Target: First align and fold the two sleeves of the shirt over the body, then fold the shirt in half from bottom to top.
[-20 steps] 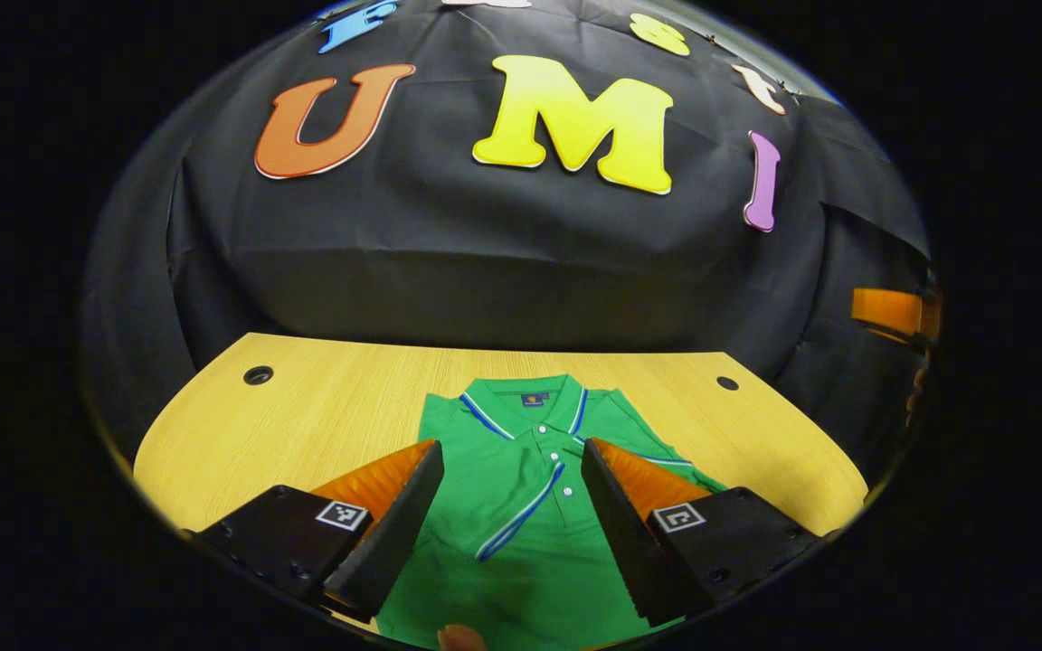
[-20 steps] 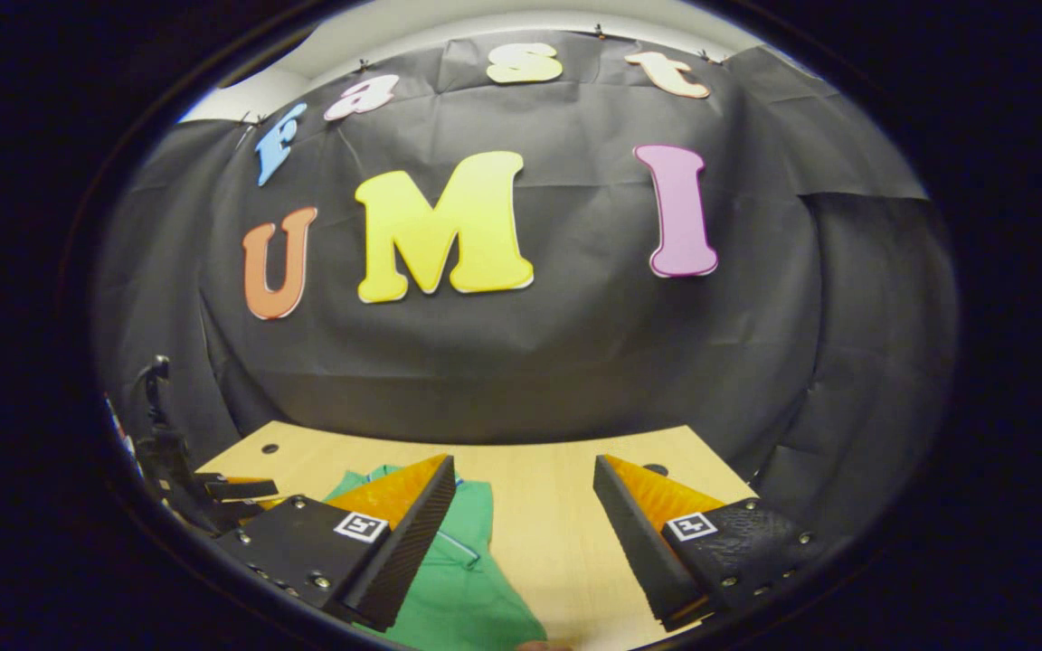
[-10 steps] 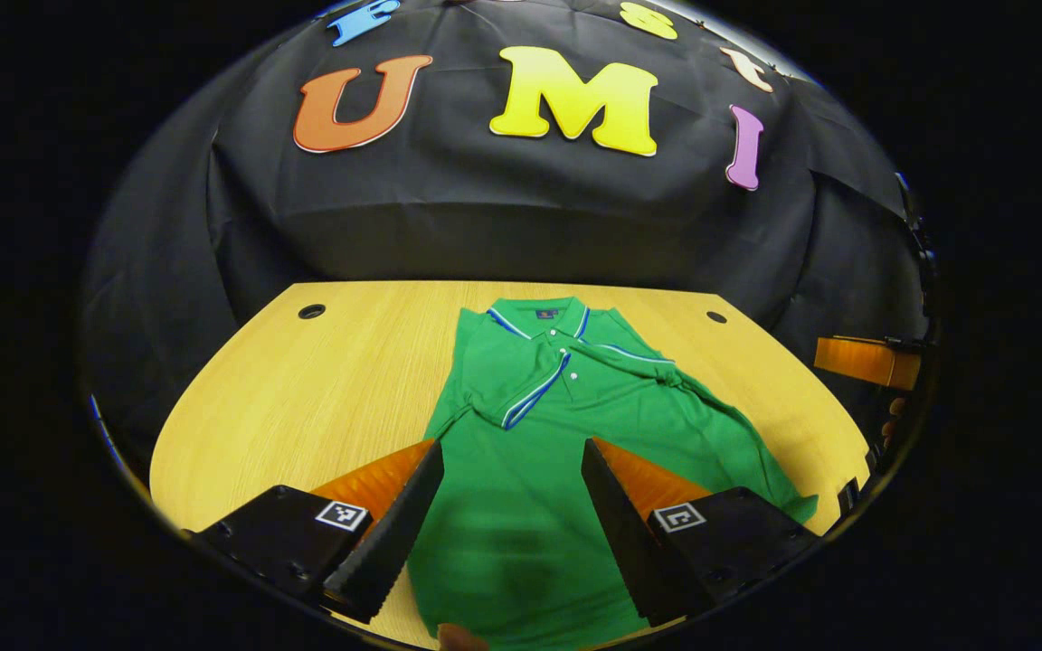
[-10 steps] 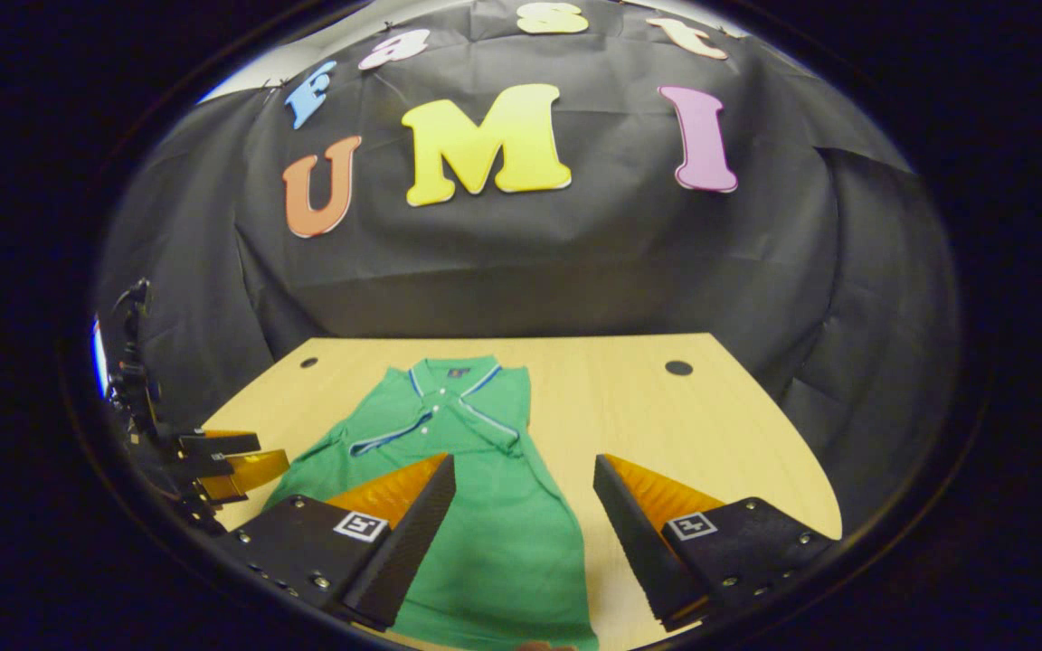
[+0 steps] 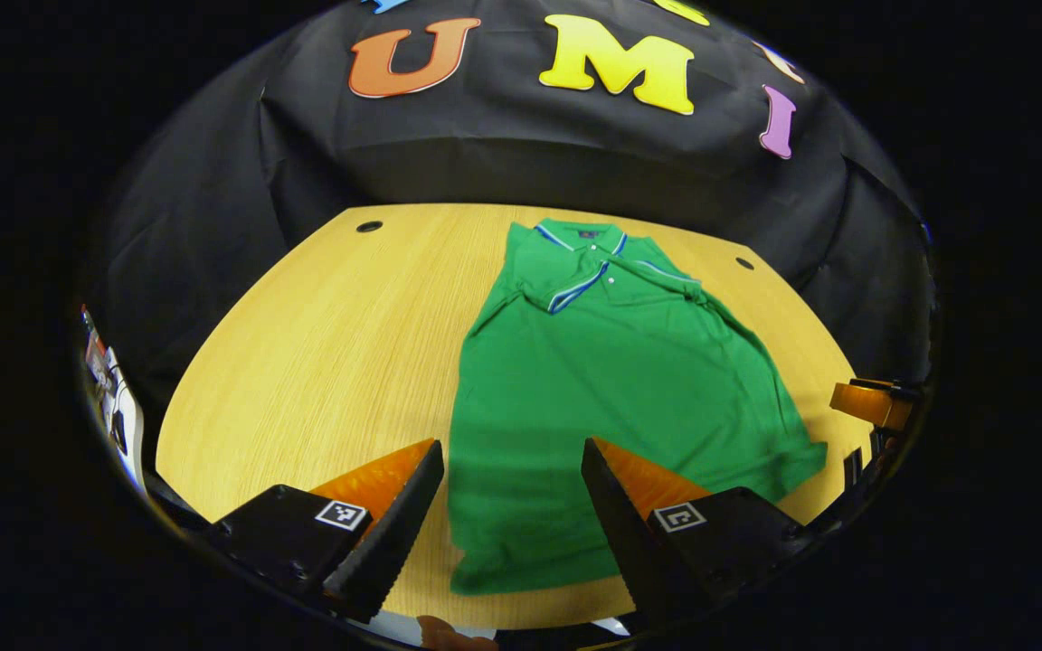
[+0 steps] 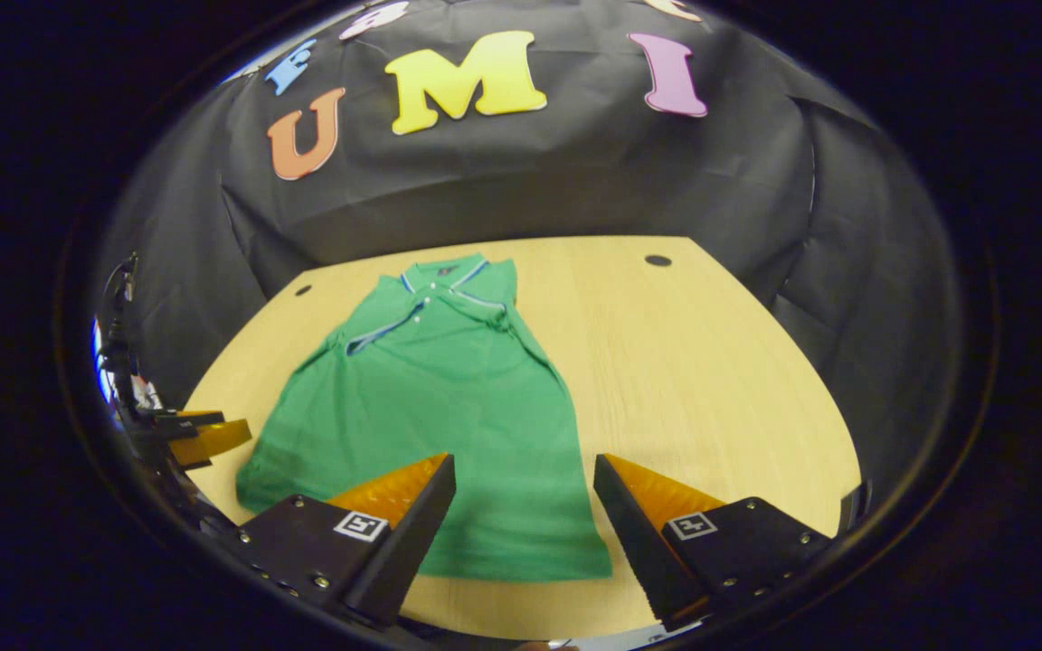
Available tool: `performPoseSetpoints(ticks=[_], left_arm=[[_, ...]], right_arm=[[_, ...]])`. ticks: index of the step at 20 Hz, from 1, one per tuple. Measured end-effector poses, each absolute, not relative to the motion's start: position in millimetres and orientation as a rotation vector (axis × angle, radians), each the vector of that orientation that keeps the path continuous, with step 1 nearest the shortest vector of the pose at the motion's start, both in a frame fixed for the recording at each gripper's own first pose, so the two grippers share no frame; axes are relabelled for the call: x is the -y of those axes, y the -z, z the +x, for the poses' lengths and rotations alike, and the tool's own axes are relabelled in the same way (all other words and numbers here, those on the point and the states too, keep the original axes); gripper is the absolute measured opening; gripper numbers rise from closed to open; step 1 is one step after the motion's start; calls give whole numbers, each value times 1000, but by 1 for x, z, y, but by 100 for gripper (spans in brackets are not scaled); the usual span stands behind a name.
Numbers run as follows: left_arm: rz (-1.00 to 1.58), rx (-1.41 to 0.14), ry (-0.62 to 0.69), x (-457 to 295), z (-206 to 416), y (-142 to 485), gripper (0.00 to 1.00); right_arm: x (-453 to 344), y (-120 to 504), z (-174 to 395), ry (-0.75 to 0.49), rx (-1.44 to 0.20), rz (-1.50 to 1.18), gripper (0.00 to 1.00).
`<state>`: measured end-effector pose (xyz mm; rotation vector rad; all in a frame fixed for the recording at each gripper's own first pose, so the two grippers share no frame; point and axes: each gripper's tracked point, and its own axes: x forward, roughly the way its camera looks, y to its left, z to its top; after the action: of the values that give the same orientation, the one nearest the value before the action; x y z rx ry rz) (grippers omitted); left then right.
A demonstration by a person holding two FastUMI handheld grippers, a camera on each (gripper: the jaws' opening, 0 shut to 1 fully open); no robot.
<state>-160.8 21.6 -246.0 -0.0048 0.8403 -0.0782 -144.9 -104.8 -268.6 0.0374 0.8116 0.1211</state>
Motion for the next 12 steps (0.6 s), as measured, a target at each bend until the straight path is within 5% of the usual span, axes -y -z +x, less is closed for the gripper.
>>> performPoseSetpoints(ticks=[12], left_arm=[[-9, -1014, 2, -39, -211, 291, 99]], right_arm=[[121, 329, -180, -71, -985, 25, 96]])
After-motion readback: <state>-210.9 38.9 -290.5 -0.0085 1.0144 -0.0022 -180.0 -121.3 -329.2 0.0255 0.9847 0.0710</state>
